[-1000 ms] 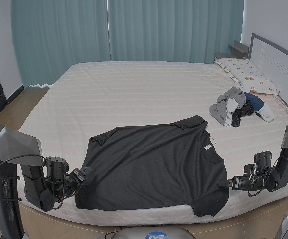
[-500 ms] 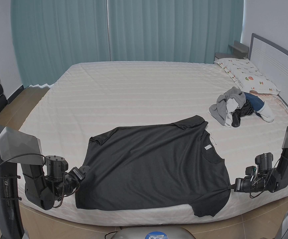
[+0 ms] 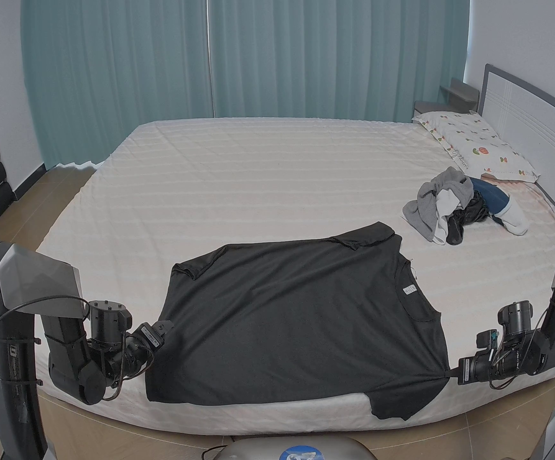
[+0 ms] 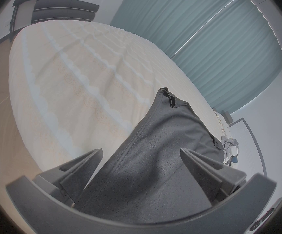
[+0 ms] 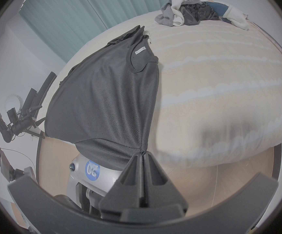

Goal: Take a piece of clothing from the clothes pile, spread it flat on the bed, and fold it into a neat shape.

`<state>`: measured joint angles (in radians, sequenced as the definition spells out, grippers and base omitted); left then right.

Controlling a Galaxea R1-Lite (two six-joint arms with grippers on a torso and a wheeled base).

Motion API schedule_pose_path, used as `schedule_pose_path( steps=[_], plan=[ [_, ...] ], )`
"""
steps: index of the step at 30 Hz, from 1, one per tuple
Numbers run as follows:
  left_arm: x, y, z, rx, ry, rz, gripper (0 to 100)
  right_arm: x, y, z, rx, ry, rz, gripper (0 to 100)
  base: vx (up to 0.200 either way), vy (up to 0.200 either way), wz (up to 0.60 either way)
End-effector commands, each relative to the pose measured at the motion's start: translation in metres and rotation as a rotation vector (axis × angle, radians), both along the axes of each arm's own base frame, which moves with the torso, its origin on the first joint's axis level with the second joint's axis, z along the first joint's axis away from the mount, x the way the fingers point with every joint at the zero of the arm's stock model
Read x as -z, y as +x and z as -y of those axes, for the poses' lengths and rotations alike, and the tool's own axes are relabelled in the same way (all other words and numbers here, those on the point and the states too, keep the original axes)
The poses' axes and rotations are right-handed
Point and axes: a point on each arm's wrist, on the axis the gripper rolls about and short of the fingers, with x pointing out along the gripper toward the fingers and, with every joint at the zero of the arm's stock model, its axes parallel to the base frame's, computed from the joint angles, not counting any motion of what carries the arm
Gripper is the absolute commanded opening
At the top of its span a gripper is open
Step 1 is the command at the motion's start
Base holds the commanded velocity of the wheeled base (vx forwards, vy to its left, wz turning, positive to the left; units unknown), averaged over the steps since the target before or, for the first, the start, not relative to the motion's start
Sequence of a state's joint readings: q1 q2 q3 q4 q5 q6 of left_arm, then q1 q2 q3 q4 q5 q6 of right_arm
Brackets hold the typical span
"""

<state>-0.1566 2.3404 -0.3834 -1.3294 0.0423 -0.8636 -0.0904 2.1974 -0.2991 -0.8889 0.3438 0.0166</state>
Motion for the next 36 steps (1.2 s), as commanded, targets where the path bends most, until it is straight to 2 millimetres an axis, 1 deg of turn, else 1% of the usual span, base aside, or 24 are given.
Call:
schedule_pose_path(
  steps=[1,3,6,9,11,12,14,15,16,20,23,25,31,34,36],
  plan=[
    [0.0,0.0,0.0,0.0,0.002,0.0,100,-0.001,-0.001,0.0,0.0,0.0,0.004,100,0.0,0.0,0.0],
    [0.0,0.0,0.0,0.001,0.003,0.001,100,-0.003,0.0,0.0,0.0,0.001,0.017,100,0.0,0.0,0.0],
    [-0.001,0.0,0.0,0.006,0.007,0.007,100,-0.013,0.003,0.001,0.006,0.012,0.059,100,0.0,0.0,0.0],
    [-0.004,0.001,0.001,0.007,0.006,0.019,100,-0.019,0.005,0.004,0.038,0.029,0.082,100,0.0,0.0,0.0],
    [-0.006,0.002,0.001,0.006,0.005,0.032,100,-0.024,0.015,0.004,0.089,0.072,0.101,100,0.0,0.0,0.0],
    [-0.006,0.002,0.001,0.006,0.005,0.032,100,-0.025,0.015,0.003,0.091,0.076,0.101,100,0.0,0.0,0.0],
    [-0.007,0.004,0.0,0.0,0.006,0.038,100,-0.028,0.028,0.003,0.163,0.138,0.11,100,0.0,0.0,0.0],
    [-0.007,0.004,0.0,0.0,0.006,0.039,100,-0.028,0.029,0.003,0.166,0.141,0.11,100,0.0,0.0,0.0],
    [-0.007,0.003,0.0,0.0,0.006,0.036,100,-0.029,0.035,0.002,0.202,0.175,0.109,100,0.0,0.0,0.0],
    [-0.008,0.002,-0.002,-0.012,0.005,0.038,100,-0.029,0.043,0.0,0.244,0.218,0.105,100,0.0,0.0,0.0],
    [-0.005,0.001,-0.007,-0.021,0.012,0.023,100,-0.029,0.044,-0.003,0.24,0.224,0.102,100,0.0,0.0,0.0],
    [-0.005,0.001,-0.006,-0.015,0.017,0.027,100,-0.028,0.043,-0.003,0.239,0.224,0.1,100,0.0,0.0,0.0],
    [-0.008,0.009,-0.008,-0.028,0.009,0.054,100,-0.029,0.044,-0.005,0.233,0.225,0.101,100,0.0,0.0,0.0],
    [-0.008,0.01,-0.015,-0.053,-0.003,0.054,100,-0.029,0.043,-0.005,0.232,0.224,0.101,100,0.0,0.0,0.0],
    [-0.008,0.011,-0.017,-0.061,-0.003,0.057,100,-0.029,0.043,-0.005,0.232,0.224,0.101,100,0.0,0.2,0.0]
  ],
)
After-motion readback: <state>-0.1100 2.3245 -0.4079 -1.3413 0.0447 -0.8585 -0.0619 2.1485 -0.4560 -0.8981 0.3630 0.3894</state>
